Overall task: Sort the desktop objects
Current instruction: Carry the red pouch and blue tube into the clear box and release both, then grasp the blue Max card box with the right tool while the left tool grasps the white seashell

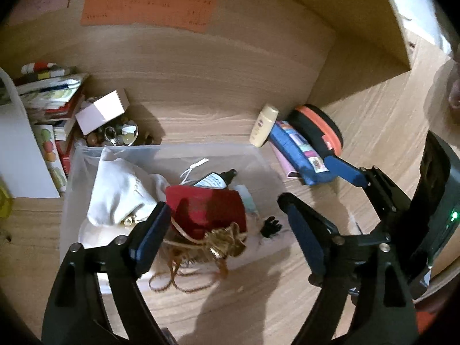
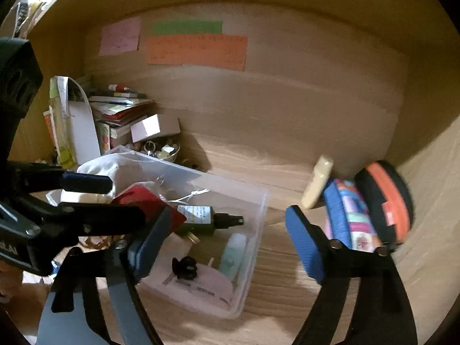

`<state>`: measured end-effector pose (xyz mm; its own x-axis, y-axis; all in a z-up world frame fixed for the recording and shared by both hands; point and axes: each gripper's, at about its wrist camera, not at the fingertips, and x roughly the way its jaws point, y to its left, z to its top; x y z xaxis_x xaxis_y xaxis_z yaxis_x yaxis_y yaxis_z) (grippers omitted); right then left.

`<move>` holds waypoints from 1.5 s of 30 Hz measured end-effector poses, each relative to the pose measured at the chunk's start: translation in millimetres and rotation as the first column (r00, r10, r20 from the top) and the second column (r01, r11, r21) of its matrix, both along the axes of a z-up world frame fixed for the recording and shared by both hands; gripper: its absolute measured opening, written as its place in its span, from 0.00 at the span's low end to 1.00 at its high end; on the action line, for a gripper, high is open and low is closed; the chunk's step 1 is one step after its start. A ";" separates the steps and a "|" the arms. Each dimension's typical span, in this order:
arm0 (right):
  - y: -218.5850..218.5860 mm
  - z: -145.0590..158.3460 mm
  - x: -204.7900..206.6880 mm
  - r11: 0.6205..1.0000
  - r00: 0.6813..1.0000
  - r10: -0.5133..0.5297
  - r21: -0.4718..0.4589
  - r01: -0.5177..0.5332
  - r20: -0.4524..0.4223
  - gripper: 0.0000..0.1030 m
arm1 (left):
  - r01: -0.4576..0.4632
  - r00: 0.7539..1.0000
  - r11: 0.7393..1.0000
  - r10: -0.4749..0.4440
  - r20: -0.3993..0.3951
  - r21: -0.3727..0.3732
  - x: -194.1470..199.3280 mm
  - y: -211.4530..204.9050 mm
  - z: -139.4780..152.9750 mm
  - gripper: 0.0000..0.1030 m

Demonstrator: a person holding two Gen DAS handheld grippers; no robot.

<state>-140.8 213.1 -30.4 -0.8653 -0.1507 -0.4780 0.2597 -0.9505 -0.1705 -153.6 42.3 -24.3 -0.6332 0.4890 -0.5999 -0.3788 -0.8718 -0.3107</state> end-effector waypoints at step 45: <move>-162.2 -102.2 41.3 0.963 0.855 0.260 -0.061 -0.261 0.449 0.73 | -0.313 0.949 0.930 0.311 -0.041 -0.191 164.6 -166.0 -70.7 0.96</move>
<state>-99.4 50.9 -132.5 -0.4863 -0.3391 -0.8053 0.5464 -0.8372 0.0226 11.0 -123.7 -95.1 -0.7419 0.1414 -0.6555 -0.0802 -0.9892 -0.1227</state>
